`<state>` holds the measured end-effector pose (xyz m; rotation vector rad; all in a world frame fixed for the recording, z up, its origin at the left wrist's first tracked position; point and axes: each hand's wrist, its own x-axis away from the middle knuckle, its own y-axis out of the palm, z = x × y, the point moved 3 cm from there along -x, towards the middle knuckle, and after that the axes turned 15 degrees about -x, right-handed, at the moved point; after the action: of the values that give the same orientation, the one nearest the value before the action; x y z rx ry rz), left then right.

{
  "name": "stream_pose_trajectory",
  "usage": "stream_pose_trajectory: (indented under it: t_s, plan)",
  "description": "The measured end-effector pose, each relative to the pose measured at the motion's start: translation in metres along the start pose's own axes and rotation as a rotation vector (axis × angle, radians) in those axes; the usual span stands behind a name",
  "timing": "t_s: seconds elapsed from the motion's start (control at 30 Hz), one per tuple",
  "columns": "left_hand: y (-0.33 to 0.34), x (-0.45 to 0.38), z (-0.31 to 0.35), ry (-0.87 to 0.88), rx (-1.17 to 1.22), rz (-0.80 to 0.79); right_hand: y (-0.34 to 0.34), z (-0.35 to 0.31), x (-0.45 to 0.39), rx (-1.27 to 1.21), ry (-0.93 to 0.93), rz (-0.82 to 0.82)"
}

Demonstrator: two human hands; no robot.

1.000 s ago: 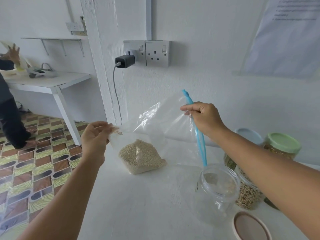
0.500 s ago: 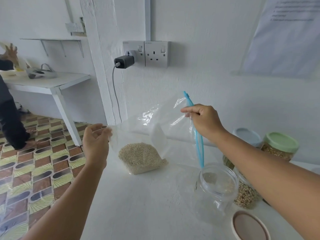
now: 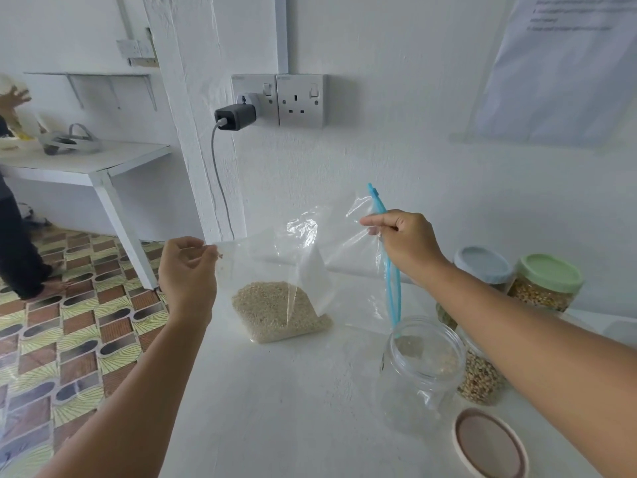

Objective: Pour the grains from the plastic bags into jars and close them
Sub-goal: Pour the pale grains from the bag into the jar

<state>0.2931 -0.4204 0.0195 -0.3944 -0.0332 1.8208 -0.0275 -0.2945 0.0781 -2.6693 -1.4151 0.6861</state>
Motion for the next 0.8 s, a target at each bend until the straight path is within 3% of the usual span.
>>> stream_pose_trajectory:
  t_s: [0.2,0.4,0.57,0.73,0.8]
  plan:
    - [0.004,-0.007,0.008,0.061,-0.078,-0.256,-0.003,0.002,0.001,-0.009,0.021,0.005]
    - [0.001,-0.013,0.004,0.027,-0.156,-0.221,-0.002,0.002,0.001,-0.004,0.023,0.011]
    - [0.005,-0.009,0.004,-0.001,-0.129,-0.336,-0.001,0.003,0.002,0.003,0.020,0.009]
    - [-0.005,-0.007,0.008,0.021,0.035,-0.174,-0.008,0.002,0.003,-0.049,0.027,0.050]
    - [-0.006,-0.008,0.004,-0.001,0.044,-0.221,-0.011,0.004,0.002,-0.061,0.040,0.063]
